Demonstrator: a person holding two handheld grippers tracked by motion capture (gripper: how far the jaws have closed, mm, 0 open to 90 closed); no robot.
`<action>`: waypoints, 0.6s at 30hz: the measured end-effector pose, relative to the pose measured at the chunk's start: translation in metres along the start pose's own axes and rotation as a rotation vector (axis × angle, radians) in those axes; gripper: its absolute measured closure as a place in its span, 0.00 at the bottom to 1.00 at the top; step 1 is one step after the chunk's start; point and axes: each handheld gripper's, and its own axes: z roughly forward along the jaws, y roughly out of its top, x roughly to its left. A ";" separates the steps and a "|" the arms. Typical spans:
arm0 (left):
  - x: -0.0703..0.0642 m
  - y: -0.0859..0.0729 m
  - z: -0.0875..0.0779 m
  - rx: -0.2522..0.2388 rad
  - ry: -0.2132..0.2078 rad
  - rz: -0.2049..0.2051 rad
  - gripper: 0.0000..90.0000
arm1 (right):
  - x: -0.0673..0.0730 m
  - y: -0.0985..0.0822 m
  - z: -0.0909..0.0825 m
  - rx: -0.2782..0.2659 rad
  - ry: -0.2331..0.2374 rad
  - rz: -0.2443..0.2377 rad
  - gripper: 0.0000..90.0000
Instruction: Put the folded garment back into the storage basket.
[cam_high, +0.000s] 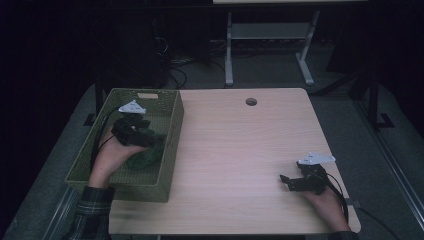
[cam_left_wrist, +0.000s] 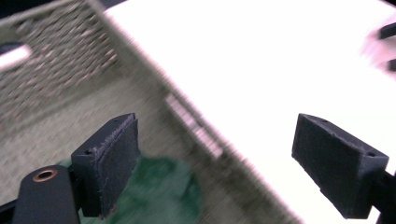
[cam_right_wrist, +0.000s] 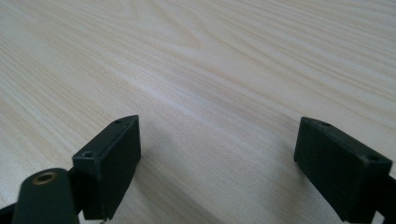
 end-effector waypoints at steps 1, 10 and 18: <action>-0.004 0.004 0.001 -0.001 -0.006 0.017 0.16 | 0.000 0.000 0.000 0.000 0.000 0.000 0.16; -0.046 0.023 0.029 -0.033 -0.078 0.068 0.16 | 0.000 0.000 0.000 0.000 0.000 0.000 0.16; -0.077 0.029 0.056 -0.040 -0.122 0.103 0.16 | 0.000 0.000 0.000 0.000 0.000 0.000 0.16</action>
